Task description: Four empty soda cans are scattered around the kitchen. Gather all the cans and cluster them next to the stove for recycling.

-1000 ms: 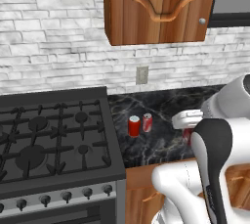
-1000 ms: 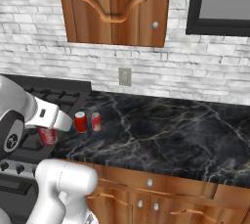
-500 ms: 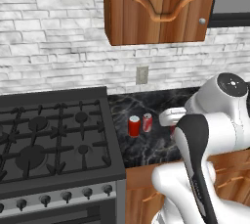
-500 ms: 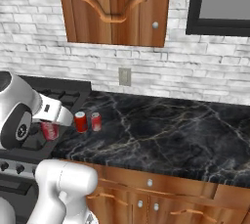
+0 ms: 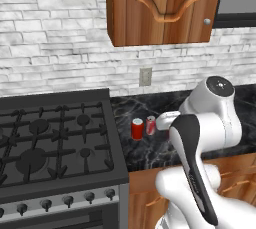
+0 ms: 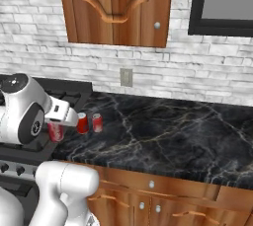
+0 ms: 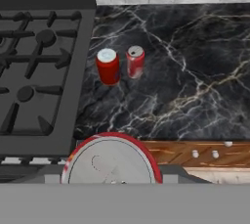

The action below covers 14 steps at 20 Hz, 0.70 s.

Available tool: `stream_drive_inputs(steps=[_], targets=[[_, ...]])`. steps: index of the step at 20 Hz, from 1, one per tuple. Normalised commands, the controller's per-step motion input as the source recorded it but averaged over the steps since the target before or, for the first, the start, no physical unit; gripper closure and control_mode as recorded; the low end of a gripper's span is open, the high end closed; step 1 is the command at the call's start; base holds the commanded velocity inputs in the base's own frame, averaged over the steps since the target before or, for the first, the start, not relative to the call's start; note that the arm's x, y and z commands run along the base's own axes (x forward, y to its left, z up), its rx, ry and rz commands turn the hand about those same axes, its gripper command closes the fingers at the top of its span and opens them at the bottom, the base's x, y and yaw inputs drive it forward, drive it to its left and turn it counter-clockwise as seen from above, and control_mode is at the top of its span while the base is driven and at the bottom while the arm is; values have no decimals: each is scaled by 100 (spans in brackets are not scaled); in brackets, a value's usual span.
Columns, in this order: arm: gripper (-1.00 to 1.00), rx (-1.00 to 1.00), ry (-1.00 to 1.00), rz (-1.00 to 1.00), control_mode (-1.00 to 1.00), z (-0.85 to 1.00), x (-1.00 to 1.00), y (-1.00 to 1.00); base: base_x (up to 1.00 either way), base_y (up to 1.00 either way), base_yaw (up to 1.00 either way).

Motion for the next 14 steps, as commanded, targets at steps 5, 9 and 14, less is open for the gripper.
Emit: stream_drive_inputs(steps=[5, 9, 14], targets=[[100, 0, -5, 3, -100, -48, 11, 2, 0, 0, 0], [100, 0, 0, 1, -100, -44, 17, 1, 0, 0, 0], [100, 0, -9, 1, -100, -28, 12, 9, 0, 0, 0]])
